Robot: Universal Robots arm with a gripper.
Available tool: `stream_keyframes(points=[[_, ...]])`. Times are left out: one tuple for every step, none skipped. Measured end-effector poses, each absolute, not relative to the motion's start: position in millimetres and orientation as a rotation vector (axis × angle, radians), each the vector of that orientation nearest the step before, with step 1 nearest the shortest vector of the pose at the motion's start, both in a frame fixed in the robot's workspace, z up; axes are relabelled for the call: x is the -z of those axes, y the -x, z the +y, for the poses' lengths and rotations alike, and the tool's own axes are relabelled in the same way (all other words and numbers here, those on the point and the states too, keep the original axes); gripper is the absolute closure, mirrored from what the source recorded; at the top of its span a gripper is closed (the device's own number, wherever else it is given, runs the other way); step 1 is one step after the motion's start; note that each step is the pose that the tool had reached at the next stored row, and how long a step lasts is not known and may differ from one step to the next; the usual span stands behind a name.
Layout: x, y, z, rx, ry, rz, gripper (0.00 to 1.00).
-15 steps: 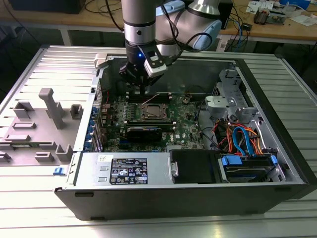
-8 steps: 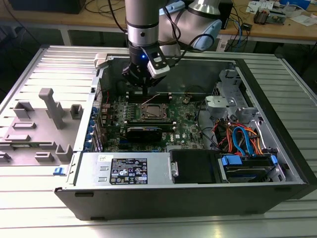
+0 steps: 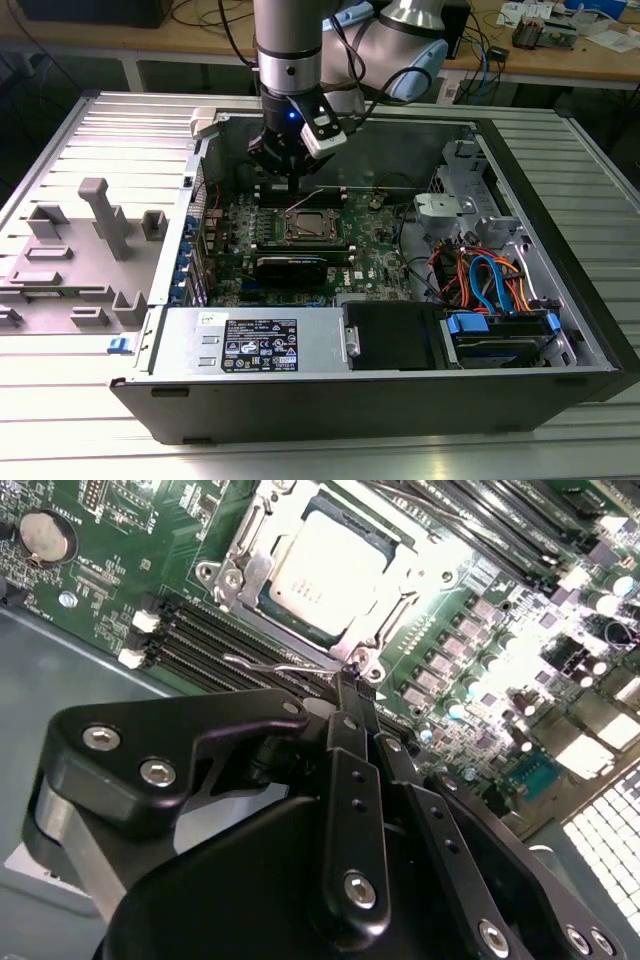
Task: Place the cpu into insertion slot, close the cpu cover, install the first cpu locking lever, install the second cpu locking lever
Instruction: 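Install the first cpu locking lever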
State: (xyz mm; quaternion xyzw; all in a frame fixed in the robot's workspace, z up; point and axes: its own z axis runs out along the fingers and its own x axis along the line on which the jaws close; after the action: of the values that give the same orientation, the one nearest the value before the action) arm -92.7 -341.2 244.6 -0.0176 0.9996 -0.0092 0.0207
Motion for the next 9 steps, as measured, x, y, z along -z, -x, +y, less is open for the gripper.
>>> stream_keyframes(points=[[-243,91,-340,0.029,0.055,3.1,0.89],[-241,89,-340,0.028,0.055,3.1,0.89],[-239,86,-339,0.028,0.056,3.1,0.89],[-238,84,-338,0.028,0.056,3.1,0.89],[-236,81,-337,0.028,0.057,3.099,0.89],[-235,80,-336,0.028,0.058,3.1,0.89],[-233,79,-335,0.028,0.061,3.1,0.89],[-233,78,-335,0.028,0.063,3.099,0.89],[-232,78,-334,0.028,0.065,3.099,0.89]])
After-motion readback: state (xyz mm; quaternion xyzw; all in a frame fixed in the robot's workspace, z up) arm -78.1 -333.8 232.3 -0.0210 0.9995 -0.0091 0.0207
